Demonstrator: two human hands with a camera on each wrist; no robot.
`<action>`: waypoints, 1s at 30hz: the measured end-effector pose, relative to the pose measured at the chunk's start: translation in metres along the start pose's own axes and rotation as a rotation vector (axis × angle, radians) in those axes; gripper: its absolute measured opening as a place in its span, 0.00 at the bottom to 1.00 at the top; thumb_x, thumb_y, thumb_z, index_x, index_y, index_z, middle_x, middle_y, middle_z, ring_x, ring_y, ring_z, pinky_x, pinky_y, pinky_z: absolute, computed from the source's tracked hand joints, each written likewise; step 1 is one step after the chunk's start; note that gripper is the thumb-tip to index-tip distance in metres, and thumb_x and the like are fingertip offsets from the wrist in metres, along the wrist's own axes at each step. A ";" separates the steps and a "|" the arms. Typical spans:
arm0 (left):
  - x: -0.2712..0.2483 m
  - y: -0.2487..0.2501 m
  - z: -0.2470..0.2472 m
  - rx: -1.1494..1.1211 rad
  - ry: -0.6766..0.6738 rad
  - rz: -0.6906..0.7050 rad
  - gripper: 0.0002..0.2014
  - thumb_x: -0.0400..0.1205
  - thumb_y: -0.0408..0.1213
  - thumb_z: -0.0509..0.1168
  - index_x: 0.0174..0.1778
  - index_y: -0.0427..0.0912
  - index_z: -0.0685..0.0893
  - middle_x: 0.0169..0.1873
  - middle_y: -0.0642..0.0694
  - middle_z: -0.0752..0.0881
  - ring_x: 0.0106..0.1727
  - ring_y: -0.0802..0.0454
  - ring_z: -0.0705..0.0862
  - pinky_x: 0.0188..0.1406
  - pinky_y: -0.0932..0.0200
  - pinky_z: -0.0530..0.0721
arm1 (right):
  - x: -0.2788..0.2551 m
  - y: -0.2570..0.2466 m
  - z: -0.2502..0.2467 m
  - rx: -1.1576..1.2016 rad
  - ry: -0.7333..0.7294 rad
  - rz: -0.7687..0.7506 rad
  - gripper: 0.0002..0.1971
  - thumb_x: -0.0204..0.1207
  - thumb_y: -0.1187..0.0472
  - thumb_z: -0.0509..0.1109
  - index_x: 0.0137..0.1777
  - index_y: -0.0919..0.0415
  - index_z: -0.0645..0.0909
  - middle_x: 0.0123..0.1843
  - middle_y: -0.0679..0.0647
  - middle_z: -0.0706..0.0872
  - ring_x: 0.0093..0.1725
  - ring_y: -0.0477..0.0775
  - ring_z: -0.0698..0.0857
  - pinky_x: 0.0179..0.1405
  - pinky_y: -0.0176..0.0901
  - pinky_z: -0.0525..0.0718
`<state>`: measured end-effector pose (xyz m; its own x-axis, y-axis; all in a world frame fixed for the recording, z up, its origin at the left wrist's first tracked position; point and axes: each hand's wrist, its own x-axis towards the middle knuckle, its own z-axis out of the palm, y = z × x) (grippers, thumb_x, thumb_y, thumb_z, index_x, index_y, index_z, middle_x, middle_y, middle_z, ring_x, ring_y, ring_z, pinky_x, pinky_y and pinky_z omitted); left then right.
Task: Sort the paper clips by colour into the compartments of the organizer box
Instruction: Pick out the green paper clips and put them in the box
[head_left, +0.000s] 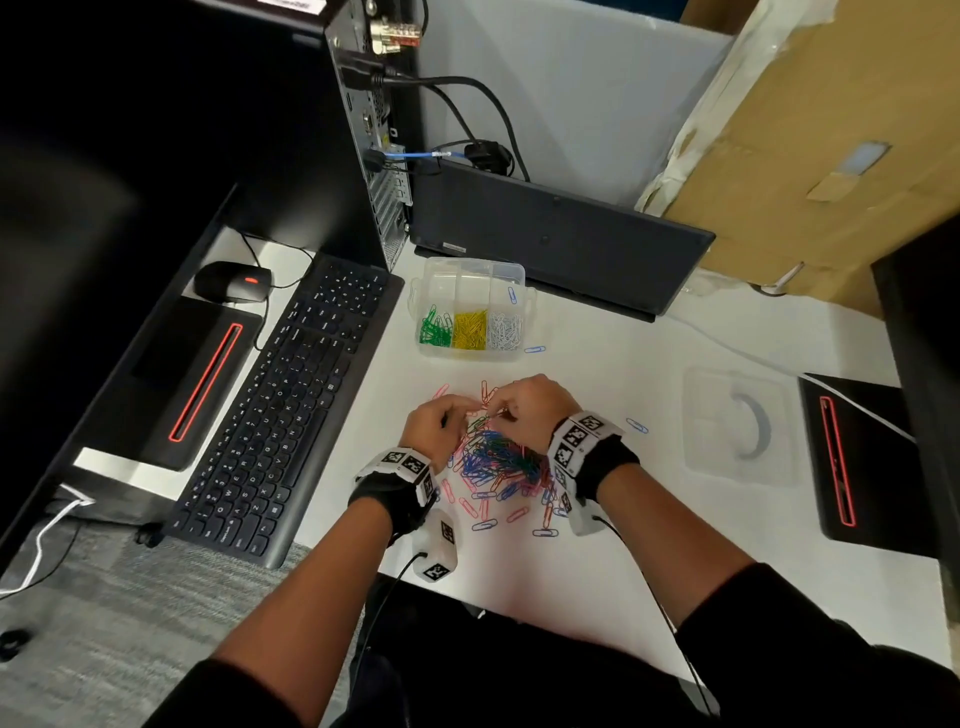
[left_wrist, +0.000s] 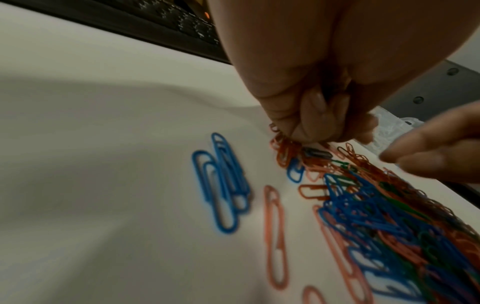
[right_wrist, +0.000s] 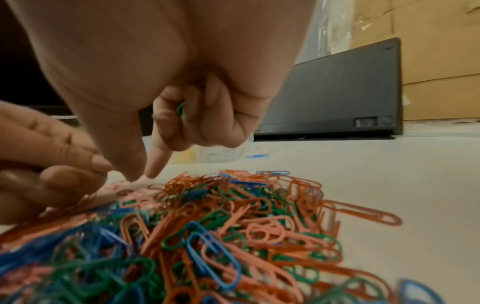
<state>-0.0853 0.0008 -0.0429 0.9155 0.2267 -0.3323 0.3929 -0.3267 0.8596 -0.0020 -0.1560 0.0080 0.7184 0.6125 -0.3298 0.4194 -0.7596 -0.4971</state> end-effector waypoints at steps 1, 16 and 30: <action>0.000 -0.002 0.000 -0.016 0.002 -0.011 0.16 0.87 0.29 0.55 0.50 0.50 0.87 0.28 0.52 0.82 0.24 0.63 0.76 0.28 0.64 0.74 | 0.004 -0.002 0.003 -0.029 -0.017 -0.010 0.05 0.75 0.55 0.74 0.49 0.49 0.90 0.32 0.37 0.77 0.36 0.44 0.79 0.43 0.38 0.79; -0.001 0.009 0.001 0.379 0.108 -0.005 0.05 0.75 0.44 0.76 0.44 0.50 0.91 0.31 0.58 0.81 0.34 0.57 0.80 0.43 0.67 0.80 | -0.004 0.030 0.005 0.074 -0.136 0.020 0.11 0.80 0.54 0.70 0.43 0.56 0.92 0.40 0.49 0.91 0.38 0.50 0.87 0.43 0.43 0.86; 0.013 0.023 0.008 0.429 0.053 -0.129 0.04 0.76 0.43 0.74 0.42 0.49 0.93 0.41 0.49 0.91 0.44 0.51 0.87 0.46 0.65 0.81 | -0.006 0.018 0.005 0.776 -0.230 0.302 0.12 0.82 0.66 0.63 0.50 0.63 0.89 0.31 0.52 0.80 0.25 0.45 0.73 0.19 0.34 0.68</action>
<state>-0.0638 -0.0115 -0.0305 0.8556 0.3334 -0.3959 0.5137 -0.6411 0.5702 -0.0018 -0.1723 -0.0027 0.5729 0.5013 -0.6485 -0.3289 -0.5841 -0.7421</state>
